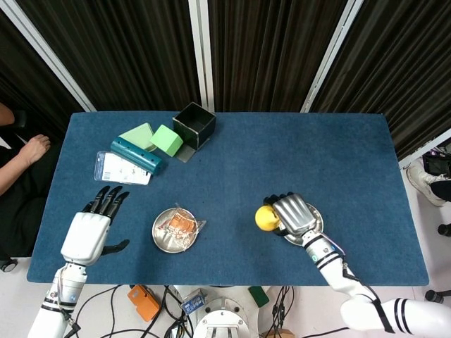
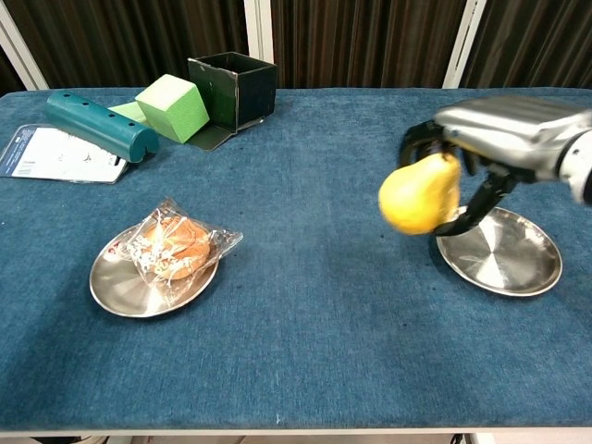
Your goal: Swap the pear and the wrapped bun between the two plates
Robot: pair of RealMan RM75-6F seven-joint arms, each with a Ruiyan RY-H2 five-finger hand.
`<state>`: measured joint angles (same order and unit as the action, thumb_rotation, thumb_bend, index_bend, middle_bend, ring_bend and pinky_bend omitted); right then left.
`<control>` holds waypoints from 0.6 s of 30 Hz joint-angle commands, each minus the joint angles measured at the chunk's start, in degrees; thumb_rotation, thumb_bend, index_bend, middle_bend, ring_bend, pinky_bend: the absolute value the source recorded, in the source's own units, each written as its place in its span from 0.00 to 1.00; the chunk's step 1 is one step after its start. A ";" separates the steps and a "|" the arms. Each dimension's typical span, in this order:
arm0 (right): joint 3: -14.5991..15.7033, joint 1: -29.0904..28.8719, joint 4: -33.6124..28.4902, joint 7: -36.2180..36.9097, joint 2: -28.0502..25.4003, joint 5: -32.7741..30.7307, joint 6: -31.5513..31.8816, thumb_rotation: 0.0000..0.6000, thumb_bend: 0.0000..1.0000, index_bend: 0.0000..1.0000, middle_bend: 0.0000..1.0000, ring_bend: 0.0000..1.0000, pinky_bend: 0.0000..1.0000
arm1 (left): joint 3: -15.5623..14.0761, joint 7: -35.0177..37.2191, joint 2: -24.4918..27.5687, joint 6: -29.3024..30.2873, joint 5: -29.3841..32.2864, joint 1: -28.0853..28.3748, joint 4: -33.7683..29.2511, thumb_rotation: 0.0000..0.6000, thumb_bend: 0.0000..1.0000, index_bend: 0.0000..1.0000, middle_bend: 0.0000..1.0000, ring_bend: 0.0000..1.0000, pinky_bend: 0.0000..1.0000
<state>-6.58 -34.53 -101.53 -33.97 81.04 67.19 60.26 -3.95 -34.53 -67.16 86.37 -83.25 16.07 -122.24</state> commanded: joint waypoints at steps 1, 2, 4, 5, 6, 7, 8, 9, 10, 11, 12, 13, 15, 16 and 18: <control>0.50 0.99 2.81 0.83 -2.18 -2.44 -0.39 1.00 0.36 0.61 0.58 0.53 0.53 | -0.33 3.08 1.38 0.28 -1.38 -1.22 1.04 1.00 0.00 0.11 0.06 0.04 0.32; 0.91 1.12 3.64 1.43 -2.46 -2.69 -0.97 1.00 0.36 0.61 0.58 0.52 0.53 | -0.27 3.54 1.49 0.10 -1.40 -1.32 1.37 1.00 0.00 0.11 0.06 0.04 0.32; 1.60 1.30 5.26 2.83 -2.69 -2.96 -2.08 1.00 0.36 0.59 0.58 0.52 0.53 | -0.04 4.10 1.57 -0.47 -1.03 -1.42 1.91 1.00 0.00 0.11 0.06 0.04 0.32; 1.96 1.38 6.21 3.87 -2.62 -2.86 -2.71 1.00 0.36 0.59 0.58 0.52 0.53 | 0.12 4.20 1.51 -0.95 -0.68 -1.42 2.22 1.00 0.00 0.11 0.06 0.04 0.32; 2.22 1.45 6.90 4.62 -2.47 -2.59 -3.02 1.00 0.36 0.59 0.58 0.51 0.53 | 0.25 4.21 1.41 -1.30 -0.44 -1.41 2.44 1.00 0.00 0.11 0.06 0.04 0.32; 2.48 1.51 7.55 5.25 -2.28 -2.23 -3.24 1.00 0.36 0.58 0.58 0.51 0.53 | 0.39 4.20 1.26 -1.61 -0.23 -1.40 2.64 1.00 0.00 0.11 0.06 0.04 0.32; 2.88 1.54 8.33 5.83 -2.08 -1.70 -3.58 1.00 0.36 0.56 0.58 0.50 0.53 | 0.56 4.09 1.09 -2.00 -0.01 -1.38 2.84 1.00 0.00 0.11 0.06 0.04 0.32; 3.22 1.52 8.76 6.11 -2.05 -1.48 -3.99 1.00 0.36 0.54 0.57 0.49 0.52 | 0.71 4.02 0.96 -2.24 0.12 -1.37 2.93 1.00 0.00 0.11 0.06 0.04 0.32; 3.54 1.47 9.04 6.22 -2.12 -1.37 -4.42 1.00 0.36 0.51 0.56 0.48 0.51 | 0.85 3.97 0.87 -2.45 0.22 -1.37 2.94 1.00 0.00 0.11 0.06 0.04 0.32; 3.99 1.40 9.28 6.17 -2.30 -1.25 -4.95 1.00 0.36 0.47 0.53 0.46 0.49 | 1.07 3.92 0.80 -2.63 0.25 -1.37 2.91 1.00 0.00 0.11 0.06 0.04 0.32; 4.31 1.35 9.36 6.05 -2.52 -1.11 -5.27 1.00 0.36 0.42 0.49 0.43 0.47 | 1.24 3.93 0.76 -2.68 0.21 -1.39 2.88 1.00 0.00 0.11 0.06 0.04 0.32; 4.70 1.33 9.33 6.01 -2.90 -0.76 -5.52 1.00 0.36 0.38 0.46 0.41 0.46 | 1.44 3.96 0.76 -2.69 0.11 -1.46 2.84 1.00 0.00 0.11 0.05 0.04 0.32; 5.23 1.39 9.12 5.90 -3.60 -0.26 -5.66 1.00 0.36 0.21 0.35 0.34 0.40 | 1.70 4.08 0.86 -2.67 0.04 -1.62 2.71 1.00 0.00 0.11 0.05 0.04 0.32; 5.50 1.45 8.89 5.84 -4.04 -0.04 -5.71 1.00 0.36 0.16 0.32 0.31 0.38 | 1.85 4.15 0.93 -2.64 0.04 -1.70 2.65 1.00 0.00 0.11 0.05 0.04 0.32; 6.01 1.62 8.02 5.82 -5.19 0.02 -5.94 1.00 0.34 0.03 0.20 0.18 0.33 | 2.08 4.40 1.16 -2.60 0.05 -1.93 2.56 1.00 0.00 0.11 0.05 0.04 0.32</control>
<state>-0.91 -33.02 -93.07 -28.09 76.36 67.08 54.49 -1.91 -30.16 -66.04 83.75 -83.20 14.17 -119.65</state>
